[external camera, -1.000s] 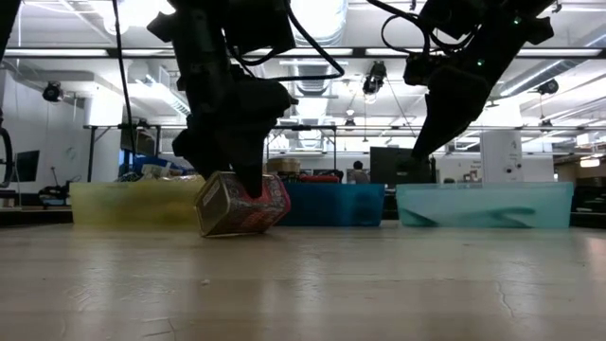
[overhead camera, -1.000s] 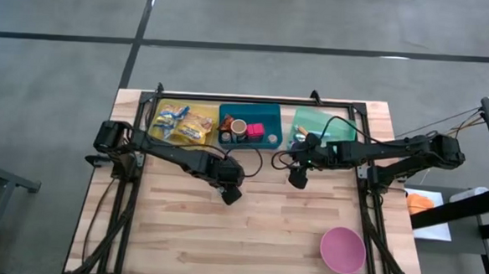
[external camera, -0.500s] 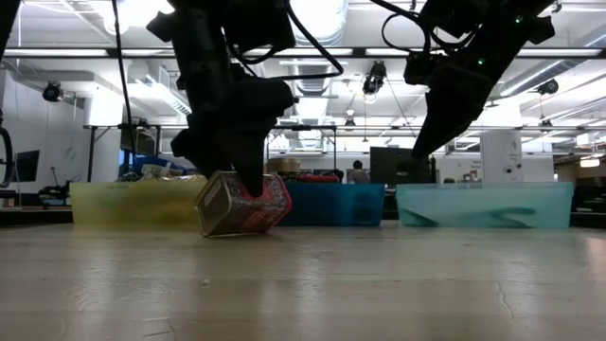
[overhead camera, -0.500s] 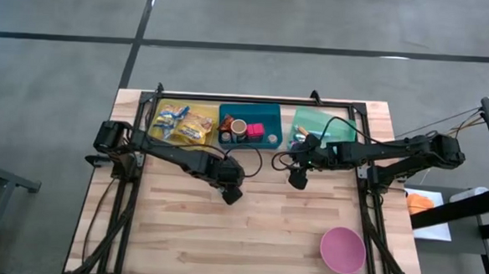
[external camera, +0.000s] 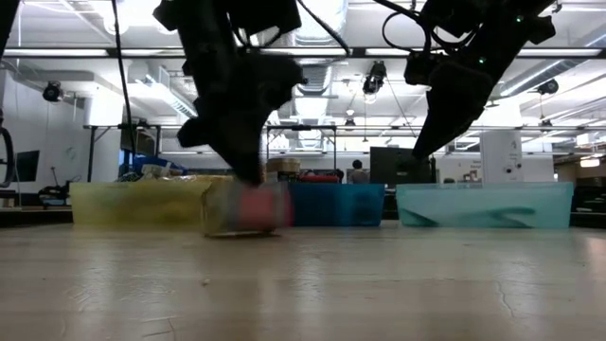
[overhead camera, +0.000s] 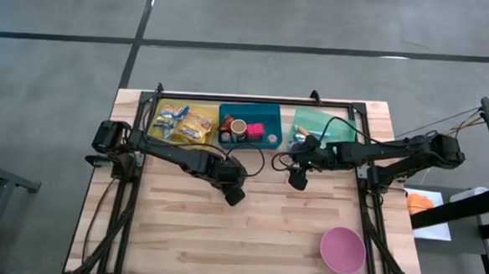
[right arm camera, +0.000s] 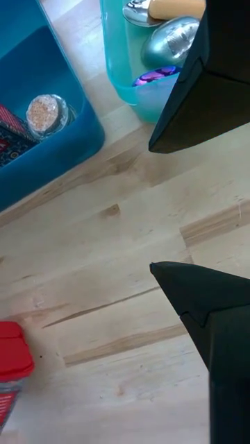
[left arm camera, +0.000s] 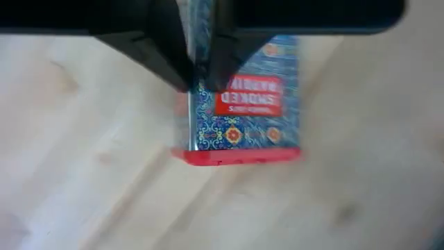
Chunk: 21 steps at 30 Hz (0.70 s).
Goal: Pick & Place Food Item
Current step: Put the red seasoning into the blue bin
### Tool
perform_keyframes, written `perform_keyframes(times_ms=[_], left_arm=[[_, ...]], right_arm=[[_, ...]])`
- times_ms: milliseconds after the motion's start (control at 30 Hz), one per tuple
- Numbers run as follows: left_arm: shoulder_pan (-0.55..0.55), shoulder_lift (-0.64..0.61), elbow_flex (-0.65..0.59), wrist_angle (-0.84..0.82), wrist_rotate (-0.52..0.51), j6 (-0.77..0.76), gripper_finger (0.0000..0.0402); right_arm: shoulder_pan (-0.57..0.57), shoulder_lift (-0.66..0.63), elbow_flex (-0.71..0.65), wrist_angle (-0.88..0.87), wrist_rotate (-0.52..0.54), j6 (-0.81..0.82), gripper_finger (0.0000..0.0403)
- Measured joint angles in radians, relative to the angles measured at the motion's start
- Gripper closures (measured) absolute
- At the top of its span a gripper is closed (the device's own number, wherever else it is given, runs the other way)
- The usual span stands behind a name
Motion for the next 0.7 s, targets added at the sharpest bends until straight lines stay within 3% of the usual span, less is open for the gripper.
perform_keyframes(times_ms=[167,533,700], left_arm=[[-0.002,0.0,0.001,-0.019,0.042,0.008,0.0397],[-0.005,0.002,0.0,-0.017,0.039,0.006,0.0384],[-0.006,0.001,0.001,-0.012,0.096,0.006,0.0363]], right_arm=[[0.011,0.0,0.0,0.002,-0.001,0.0,0.0135],[0.016,0.0,0.0,0.001,-0.003,0.005,0.0135],[0.017,0.0,0.0,0.001,-0.003,0.008,0.0135]])
